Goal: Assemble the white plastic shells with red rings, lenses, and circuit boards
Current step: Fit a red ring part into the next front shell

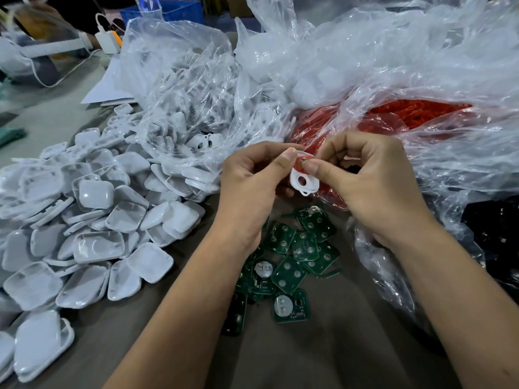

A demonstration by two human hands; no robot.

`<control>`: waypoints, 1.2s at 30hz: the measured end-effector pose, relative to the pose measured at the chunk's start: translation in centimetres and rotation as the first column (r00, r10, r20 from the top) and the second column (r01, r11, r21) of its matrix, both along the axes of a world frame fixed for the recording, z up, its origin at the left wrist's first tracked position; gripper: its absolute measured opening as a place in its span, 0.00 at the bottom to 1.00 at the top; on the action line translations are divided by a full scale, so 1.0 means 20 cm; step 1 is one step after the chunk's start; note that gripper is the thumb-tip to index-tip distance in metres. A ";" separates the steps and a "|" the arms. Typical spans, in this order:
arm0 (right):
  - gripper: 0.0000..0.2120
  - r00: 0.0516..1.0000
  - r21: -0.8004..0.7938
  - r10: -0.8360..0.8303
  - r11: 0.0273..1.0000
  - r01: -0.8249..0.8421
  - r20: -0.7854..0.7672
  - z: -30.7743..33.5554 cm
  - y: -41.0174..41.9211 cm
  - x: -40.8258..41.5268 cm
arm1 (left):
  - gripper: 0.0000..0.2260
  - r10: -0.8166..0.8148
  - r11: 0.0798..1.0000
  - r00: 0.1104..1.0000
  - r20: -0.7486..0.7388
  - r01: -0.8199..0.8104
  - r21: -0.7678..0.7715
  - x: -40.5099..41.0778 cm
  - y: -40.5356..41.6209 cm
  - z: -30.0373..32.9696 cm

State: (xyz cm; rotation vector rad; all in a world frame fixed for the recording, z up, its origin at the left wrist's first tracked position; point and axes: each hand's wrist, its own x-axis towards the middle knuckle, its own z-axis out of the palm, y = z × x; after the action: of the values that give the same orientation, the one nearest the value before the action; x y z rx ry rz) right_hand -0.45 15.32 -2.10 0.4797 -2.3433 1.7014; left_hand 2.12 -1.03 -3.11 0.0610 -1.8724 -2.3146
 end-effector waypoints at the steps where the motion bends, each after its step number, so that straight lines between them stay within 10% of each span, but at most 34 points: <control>1: 0.08 1.000 -0.026 0.001 1.000 -0.001 0.010 0.00 0.00 0.00 | 0.05 -0.002 1.000 1.000 0.000 0.002 0.005 0.00 0.00 0.00; 5: 0.06 0.997 -0.118 -0.053 0.991 0.059 0.052 -0.01 0.02 -0.02 | 0.01 0.120 0.962 0.991 -0.059 -0.131 -0.238 -0.02 -0.04 0.00; 9: 0.06 0.993 -0.207 -0.035 0.977 0.057 0.111 -0.02 0.03 -0.03 | 0.06 0.111 0.726 0.991 -0.078 -0.134 -0.675 -0.03 -0.04 -0.04; 16: 0.04 0.998 -0.196 -0.013 0.980 0.024 0.059 -0.02 0.01 -0.02 | 0.12 0.181 0.506 0.962 -0.206 -0.271 -0.819 -0.02 -0.05 -0.02; 21: 0.07 0.999 -0.158 -0.036 0.987 0.039 0.022 -0.02 0.00 -0.01 | 0.22 0.028 0.179 0.999 -0.019 -0.024 -0.983 0.02 -0.06 0.00; 36: 0.09 0.998 -0.071 -0.024 0.997 0.029 0.061 -0.01 -0.01 -0.01 | 0.16 0.008 0.455 0.998 0.060 0.050 -0.889 0.02 -0.09 0.04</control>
State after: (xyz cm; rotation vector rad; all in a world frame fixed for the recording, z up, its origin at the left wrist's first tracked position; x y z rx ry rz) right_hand -0.59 15.13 -2.36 0.3883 -2.3091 1.8049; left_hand 2.44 -2.79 -2.34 -0.0346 -2.8600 -1.0145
